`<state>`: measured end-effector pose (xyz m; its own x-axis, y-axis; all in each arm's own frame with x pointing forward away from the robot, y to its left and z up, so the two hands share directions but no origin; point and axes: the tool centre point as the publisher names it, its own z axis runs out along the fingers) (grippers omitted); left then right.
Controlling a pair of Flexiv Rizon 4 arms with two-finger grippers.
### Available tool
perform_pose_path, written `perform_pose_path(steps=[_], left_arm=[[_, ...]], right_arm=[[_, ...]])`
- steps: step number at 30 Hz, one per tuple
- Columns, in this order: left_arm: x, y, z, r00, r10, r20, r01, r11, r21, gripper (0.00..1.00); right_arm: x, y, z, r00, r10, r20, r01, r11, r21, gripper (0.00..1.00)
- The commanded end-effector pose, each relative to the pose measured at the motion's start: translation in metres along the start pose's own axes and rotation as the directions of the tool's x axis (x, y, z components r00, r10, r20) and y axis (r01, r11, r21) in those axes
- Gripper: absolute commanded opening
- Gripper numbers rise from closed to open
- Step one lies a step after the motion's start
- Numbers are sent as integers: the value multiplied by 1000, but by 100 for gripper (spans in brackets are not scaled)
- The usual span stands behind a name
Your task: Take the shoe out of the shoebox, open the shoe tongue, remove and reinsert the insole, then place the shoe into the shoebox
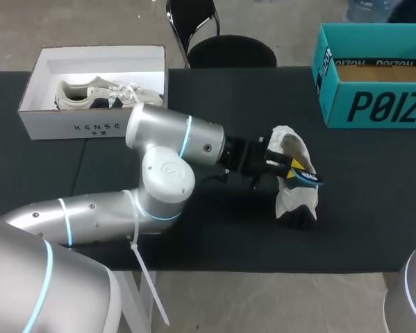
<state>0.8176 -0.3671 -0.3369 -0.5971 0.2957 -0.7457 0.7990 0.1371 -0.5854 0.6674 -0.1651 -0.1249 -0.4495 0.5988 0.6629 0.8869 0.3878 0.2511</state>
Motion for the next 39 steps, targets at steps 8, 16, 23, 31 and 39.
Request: perform_pose_path(steps=[8,16,23,31,39], left_arm=[[-6,37,-4,992,90,-86,-94,995,-45,0],[0,32,3,992,61,-110,-64,998,-23,0],[-10,15,-6,996,43,-80,-43,999,-7,42],[-13,2,-13,997,41,-72,-41,999,0,15],[4,-1,-15,995,11,-102,-10,1000,11,38]], right_arm=[[0,-1,0,1000,2,2,-2,1000,0,100],[0,-1,0,1000,2,2,-2,1000,0,100],[0,-1,0,1000,2,2,-2,1000,0,100],[0,-1,0,1000,2,2,-2,1000,0,100],[0,-1,0,1000,2,2,-2,1000,0,100]])
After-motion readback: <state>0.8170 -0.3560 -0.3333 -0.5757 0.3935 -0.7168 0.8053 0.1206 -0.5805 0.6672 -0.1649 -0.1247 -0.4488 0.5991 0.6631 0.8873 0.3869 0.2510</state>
